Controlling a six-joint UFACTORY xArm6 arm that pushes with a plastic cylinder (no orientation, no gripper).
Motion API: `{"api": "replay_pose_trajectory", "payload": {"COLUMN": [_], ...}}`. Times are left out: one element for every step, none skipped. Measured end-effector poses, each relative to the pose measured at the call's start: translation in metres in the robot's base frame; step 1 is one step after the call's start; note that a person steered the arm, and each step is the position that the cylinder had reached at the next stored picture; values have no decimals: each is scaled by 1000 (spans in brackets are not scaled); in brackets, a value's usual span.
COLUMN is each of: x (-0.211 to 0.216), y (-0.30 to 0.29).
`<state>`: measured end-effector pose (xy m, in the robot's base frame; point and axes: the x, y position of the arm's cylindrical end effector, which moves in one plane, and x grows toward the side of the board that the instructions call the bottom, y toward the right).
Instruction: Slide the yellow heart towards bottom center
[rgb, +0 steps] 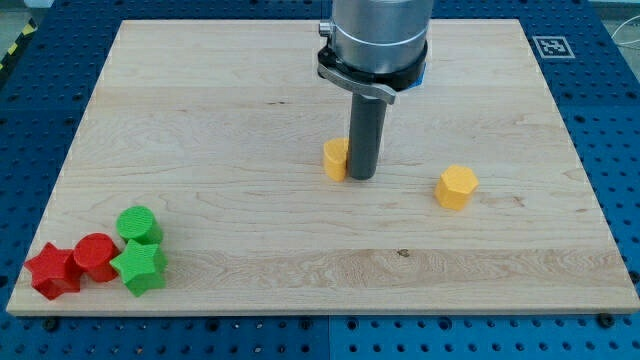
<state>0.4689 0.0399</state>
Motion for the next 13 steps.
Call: {"api": "replay_pose_trajectory", "payload": {"x": [-1, -1, -1, -9, -26, -56, -57, -42, -10, 12, 29, 39, 39], "y": [1, 27, 36, 33, 23, 16, -6, -16, -21, -21, -21, -24, -42]}}
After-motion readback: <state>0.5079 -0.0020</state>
